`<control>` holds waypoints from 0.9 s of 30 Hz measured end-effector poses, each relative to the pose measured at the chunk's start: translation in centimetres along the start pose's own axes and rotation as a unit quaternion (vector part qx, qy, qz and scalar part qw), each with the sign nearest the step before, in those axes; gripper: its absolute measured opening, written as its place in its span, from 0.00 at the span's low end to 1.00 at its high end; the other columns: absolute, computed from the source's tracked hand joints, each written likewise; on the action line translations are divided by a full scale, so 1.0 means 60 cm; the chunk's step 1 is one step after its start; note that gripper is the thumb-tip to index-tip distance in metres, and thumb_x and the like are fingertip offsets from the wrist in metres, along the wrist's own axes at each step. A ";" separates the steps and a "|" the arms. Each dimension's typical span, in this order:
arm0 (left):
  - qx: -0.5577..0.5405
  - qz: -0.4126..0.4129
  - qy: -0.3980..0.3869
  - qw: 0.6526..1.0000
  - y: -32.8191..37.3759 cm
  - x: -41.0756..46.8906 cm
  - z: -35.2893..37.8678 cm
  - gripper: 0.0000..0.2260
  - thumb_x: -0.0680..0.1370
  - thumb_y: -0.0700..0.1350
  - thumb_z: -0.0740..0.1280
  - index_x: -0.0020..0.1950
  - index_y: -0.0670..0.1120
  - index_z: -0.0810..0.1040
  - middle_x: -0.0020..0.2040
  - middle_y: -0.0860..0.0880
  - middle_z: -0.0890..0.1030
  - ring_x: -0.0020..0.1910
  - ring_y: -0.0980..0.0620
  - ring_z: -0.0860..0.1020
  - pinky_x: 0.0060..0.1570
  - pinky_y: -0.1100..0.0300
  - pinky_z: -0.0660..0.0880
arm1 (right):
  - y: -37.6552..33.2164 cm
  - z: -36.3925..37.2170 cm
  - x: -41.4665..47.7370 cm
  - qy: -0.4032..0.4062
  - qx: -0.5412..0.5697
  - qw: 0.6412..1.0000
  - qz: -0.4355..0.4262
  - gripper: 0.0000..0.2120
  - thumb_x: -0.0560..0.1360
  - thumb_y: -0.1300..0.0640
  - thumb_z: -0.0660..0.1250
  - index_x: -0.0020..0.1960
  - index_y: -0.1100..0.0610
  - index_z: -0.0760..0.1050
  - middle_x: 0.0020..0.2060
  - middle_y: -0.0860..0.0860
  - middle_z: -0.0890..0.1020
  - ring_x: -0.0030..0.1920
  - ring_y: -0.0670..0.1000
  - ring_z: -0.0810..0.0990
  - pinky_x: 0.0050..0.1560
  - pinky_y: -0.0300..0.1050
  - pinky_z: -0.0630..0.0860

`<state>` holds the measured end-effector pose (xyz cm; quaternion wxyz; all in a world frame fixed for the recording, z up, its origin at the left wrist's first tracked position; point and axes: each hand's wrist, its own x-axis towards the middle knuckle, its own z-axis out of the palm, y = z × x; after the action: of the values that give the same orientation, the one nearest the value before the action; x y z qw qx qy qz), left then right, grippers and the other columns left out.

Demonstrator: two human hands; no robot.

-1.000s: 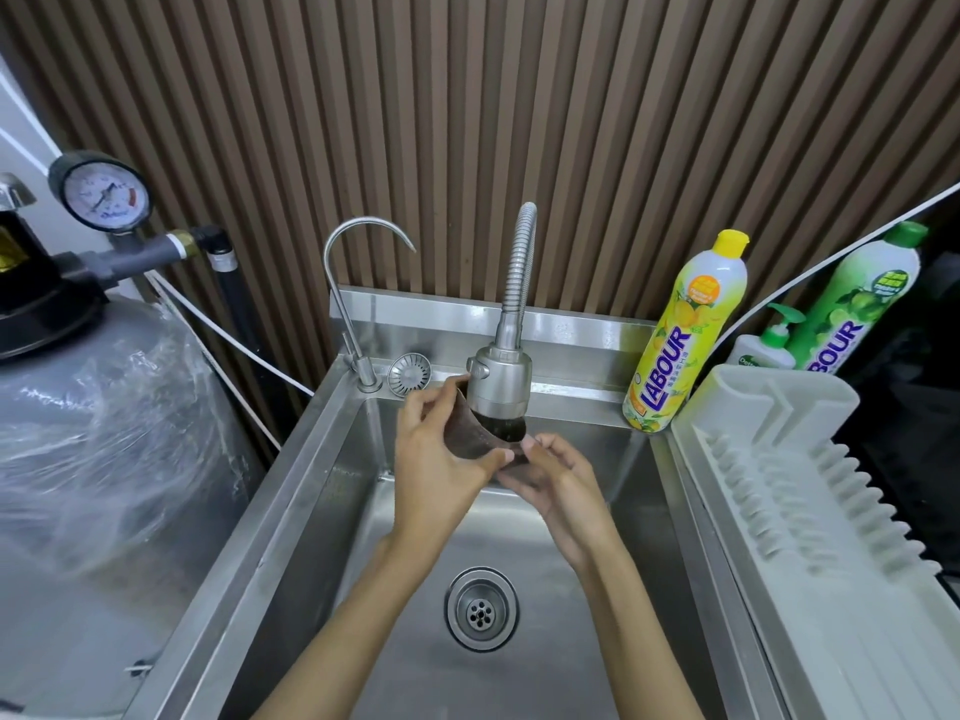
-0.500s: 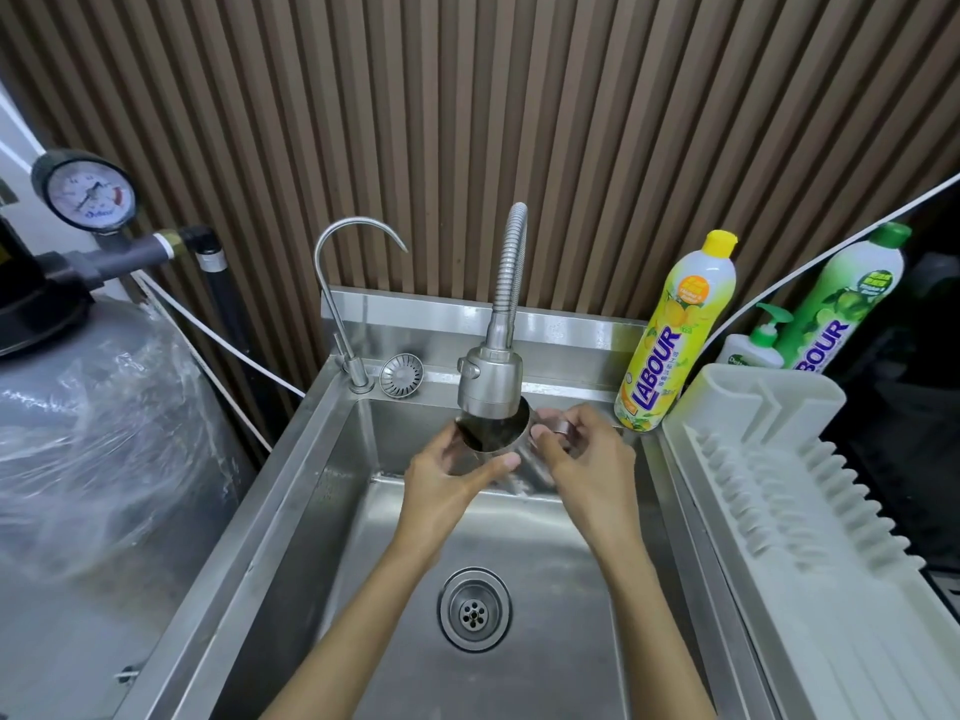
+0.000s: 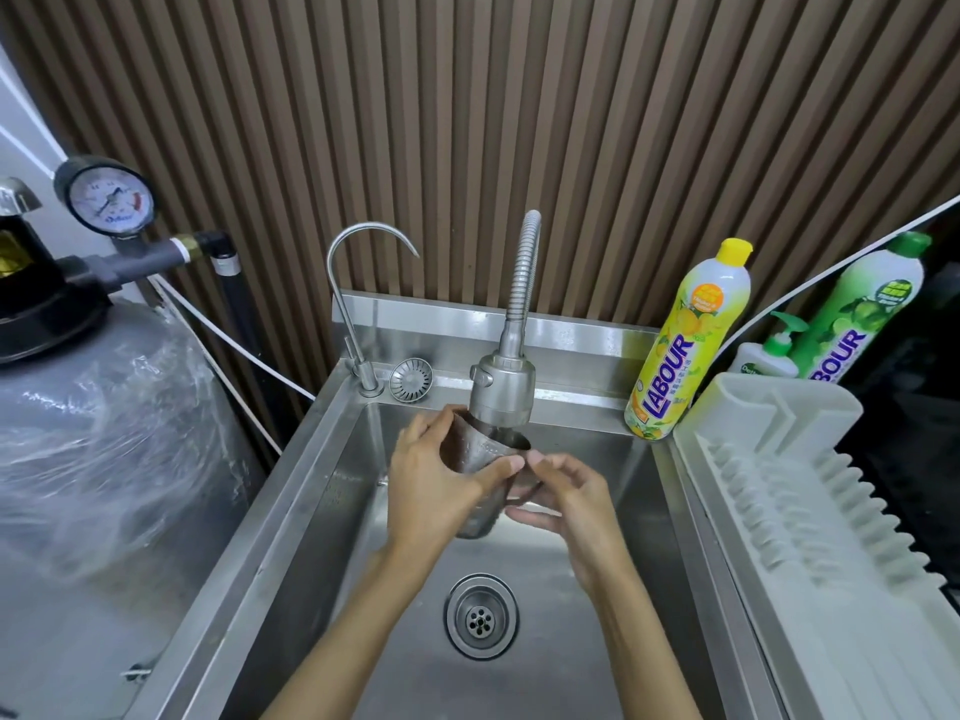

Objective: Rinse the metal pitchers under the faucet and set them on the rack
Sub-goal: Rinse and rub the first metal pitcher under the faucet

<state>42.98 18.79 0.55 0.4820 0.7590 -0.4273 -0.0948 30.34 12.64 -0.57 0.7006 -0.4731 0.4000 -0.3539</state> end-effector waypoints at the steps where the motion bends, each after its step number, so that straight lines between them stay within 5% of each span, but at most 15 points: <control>1: -0.003 -0.017 -0.011 1.000 0.000 -0.001 0.001 0.31 0.56 0.68 0.72 0.50 0.50 0.80 0.40 0.54 0.73 0.44 0.52 0.77 0.45 0.63 0.73 | -0.011 -0.002 -0.004 0.020 -0.035 0.999 -0.001 0.07 0.75 0.59 0.66 0.42 0.63 0.73 0.34 0.55 0.82 0.33 0.51 0.83 0.35 0.47 0.82; 4: -0.082 -0.076 -0.071 0.991 -0.007 -0.002 0.009 0.16 0.62 0.59 0.76 0.45 0.54 0.81 0.39 0.56 0.81 0.40 0.62 0.80 0.40 0.75 0.71 | -0.042 -0.012 -0.009 0.109 -0.205 0.972 -0.045 0.09 0.72 0.56 0.70 0.38 0.59 0.75 0.37 0.55 0.83 0.31 0.48 0.83 0.33 0.51 0.82; 8: -0.271 -0.134 -0.164 0.939 -0.027 -0.003 0.024 0.13 0.68 0.40 0.75 0.49 0.53 0.81 0.42 0.57 0.85 0.46 0.60 0.81 0.44 0.73 0.73 | -0.061 0.003 -0.020 0.171 -0.425 0.877 -0.147 0.11 0.70 0.51 0.71 0.35 0.52 0.71 0.40 0.54 0.84 0.45 0.58 0.81 0.49 0.55 0.77; 10: -0.323 -0.125 -0.161 0.924 -0.032 -0.003 0.031 0.18 0.68 0.35 0.74 0.55 0.48 0.79 0.48 0.53 0.85 0.50 0.58 0.81 0.48 0.70 0.74 | -0.054 0.008 -0.019 0.154 -0.402 0.885 -0.179 0.09 0.72 0.55 0.70 0.37 0.52 0.70 0.43 0.51 0.84 0.46 0.55 0.81 0.52 0.53 0.76; 12: -0.364 -0.108 -0.131 0.916 -0.028 -0.003 0.035 0.24 0.65 0.32 0.75 0.57 0.48 0.77 0.54 0.50 0.83 0.54 0.58 0.80 0.52 0.68 0.75 | -0.040 0.007 -0.008 0.120 -0.283 0.934 -0.182 0.09 0.72 0.62 0.69 0.37 0.55 0.70 0.47 0.47 0.84 0.48 0.48 0.82 0.55 0.49 0.77; 15: -0.323 -0.041 -0.061 0.944 -0.026 -0.001 0.034 0.31 0.59 0.36 0.78 0.58 0.56 0.74 0.55 0.57 0.81 0.57 0.62 0.78 0.56 0.70 0.71 | -0.016 0.009 0.011 0.070 -0.103 0.984 -0.128 0.09 0.74 0.66 0.66 0.39 0.60 0.68 0.52 0.49 0.82 0.52 0.44 0.81 0.58 0.43 0.75; 17: -0.223 0.015 -0.019 0.975 -0.018 0.003 0.024 0.32 0.58 0.44 0.78 0.58 0.61 0.71 0.54 0.63 0.76 0.55 0.70 0.74 0.54 0.77 0.66 | -0.001 0.012 0.019 0.026 0.018 0.997 -0.071 0.08 0.75 0.66 0.64 0.40 0.61 0.67 0.52 0.54 0.82 0.53 0.51 0.81 0.59 0.49 0.75; 19: -0.130 0.031 0.008 0.991 -0.006 0.006 0.012 0.35 0.56 0.52 0.77 0.61 0.58 0.71 0.51 0.61 0.73 0.53 0.66 0.73 0.52 0.79 0.64 | 0.008 0.011 0.020 -0.008 0.078 0.997 -0.026 0.07 0.76 0.64 0.62 0.40 0.60 0.68 0.46 0.59 0.81 0.50 0.59 0.81 0.57 0.52 0.78; 21: -0.064 0.015 0.026 0.997 -0.001 0.007 0.006 0.38 0.55 0.55 0.79 0.64 0.50 0.75 0.48 0.54 0.71 0.51 0.56 0.72 0.48 0.75 0.65 | 0.009 0.010 0.015 -0.008 0.057 0.998 0.004 0.08 0.77 0.62 0.63 0.39 0.60 0.69 0.40 0.61 0.80 0.46 0.60 0.80 0.50 0.50 0.81; 24: 0.001 -0.008 0.019 1.000 -0.004 0.002 0.006 0.27 0.58 0.59 0.78 0.52 0.48 0.80 0.42 0.51 0.72 0.44 0.53 0.75 0.41 0.68 0.67 | -0.002 0.008 0.008 0.036 -0.022 0.999 0.020 0.07 0.76 0.60 0.65 0.41 0.62 0.71 0.39 0.59 0.79 0.41 0.57 0.79 0.39 0.49 0.83; 27: -0.076 -0.086 -0.035 0.993 -0.015 -0.005 0.012 0.23 0.58 0.64 0.75 0.46 0.52 0.82 0.40 0.50 0.79 0.41 0.57 0.80 0.41 0.74 0.71 | -0.028 0.004 0.001 0.137 -0.238 0.961 -0.019 0.10 0.73 0.53 0.68 0.40 0.60 0.74 0.38 0.53 0.80 0.36 0.55 0.82 0.43 0.55 0.82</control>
<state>42.91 18.67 -0.64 0.5129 0.7503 -0.3691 -0.1943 30.39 12.20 1.07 0.4996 -0.5807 0.5554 -0.3237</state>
